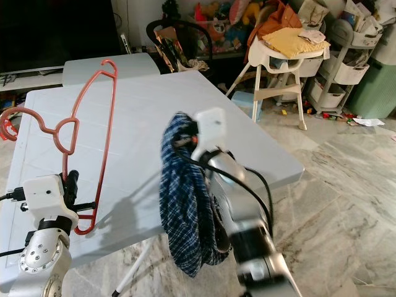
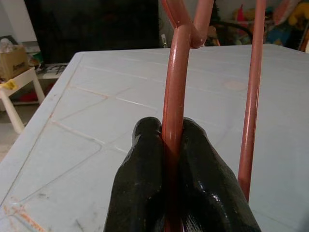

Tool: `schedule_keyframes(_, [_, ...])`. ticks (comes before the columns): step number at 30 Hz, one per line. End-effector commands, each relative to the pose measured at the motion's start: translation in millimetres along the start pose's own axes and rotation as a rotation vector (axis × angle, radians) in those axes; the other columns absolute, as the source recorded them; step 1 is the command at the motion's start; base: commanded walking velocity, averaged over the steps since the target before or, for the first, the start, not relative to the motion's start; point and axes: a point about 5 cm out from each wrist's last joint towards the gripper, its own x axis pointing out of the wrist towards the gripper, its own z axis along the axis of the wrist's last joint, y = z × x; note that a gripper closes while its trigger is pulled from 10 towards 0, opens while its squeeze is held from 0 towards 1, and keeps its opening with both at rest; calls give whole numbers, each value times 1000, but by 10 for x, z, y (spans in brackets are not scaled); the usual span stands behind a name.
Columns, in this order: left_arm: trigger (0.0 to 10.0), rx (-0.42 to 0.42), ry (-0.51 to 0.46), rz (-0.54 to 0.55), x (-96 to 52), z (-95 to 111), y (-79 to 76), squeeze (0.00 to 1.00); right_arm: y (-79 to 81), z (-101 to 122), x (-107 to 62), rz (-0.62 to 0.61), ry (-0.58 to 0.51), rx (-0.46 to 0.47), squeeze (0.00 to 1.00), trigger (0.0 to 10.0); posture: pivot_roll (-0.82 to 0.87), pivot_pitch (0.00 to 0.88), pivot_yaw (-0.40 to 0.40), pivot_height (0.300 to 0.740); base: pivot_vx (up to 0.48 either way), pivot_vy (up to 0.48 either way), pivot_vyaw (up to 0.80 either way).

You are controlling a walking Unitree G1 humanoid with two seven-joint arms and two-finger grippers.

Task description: Hang hanger

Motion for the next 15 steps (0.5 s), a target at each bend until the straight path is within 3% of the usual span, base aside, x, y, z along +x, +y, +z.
schedule_keyframes(1, [10000,14,66,6,-37,-119,-3,0,61,154,184,64,-19,-56,0,10000,103,0,-49,740,0,0,0])
schedule_keyframes(2, [10000,12,68,9,-47,-122,-5,0,80,297,361,96,-14,-48,0,10000,105,0,-51,740,0,0,0])
schedule_keyframes(8, [10000,12,72,7,-64,-128,-17,0,96,734,654,118,-35,-53,0,10000,114,0,-51,740,0,0,0])
schedule_keyframes(10, [10000,11,70,7,-58,-119,-22,0,-3,1004,743,38,-60,-31,0,10000,115,0,-47,740,0,0,0])
schedule_keyframes(12, [10000,11,66,5,-51,-104,-28,0,-110,1210,765,-30,-117,49,0,10000,118,0,-45,740,0,0,0])
schedule_keyframes(13, [10000,12,64,3,-47,-99,-30,0,-229,1449,739,-121,-223,27,0,10000,118,0,-45,740,0,0,0])
schedule_keyframes(15, [10000,12,63,3,-43,-91,-26,0,-362,1720,677,-202,-347,46,0,10000,121,0,-43,740,0,0,0])
